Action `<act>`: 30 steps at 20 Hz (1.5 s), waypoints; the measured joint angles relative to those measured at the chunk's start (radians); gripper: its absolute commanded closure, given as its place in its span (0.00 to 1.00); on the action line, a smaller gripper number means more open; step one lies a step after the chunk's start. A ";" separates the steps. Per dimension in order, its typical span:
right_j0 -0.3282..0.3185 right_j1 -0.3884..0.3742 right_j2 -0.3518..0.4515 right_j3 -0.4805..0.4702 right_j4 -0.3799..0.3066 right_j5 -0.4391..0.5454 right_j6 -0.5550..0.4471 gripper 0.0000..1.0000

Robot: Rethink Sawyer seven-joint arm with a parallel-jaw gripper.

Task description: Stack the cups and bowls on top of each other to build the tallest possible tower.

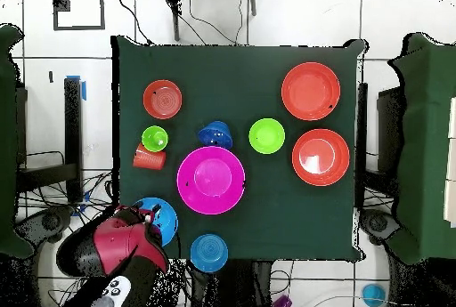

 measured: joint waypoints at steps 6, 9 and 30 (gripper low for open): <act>0.003 0.031 0.007 -0.006 0.000 0.000 0.000 0.00; 0.016 0.059 0.007 -0.022 0.000 0.000 0.000 0.00; 0.035 0.079 0.009 -0.046 0.000 0.000 0.000 0.00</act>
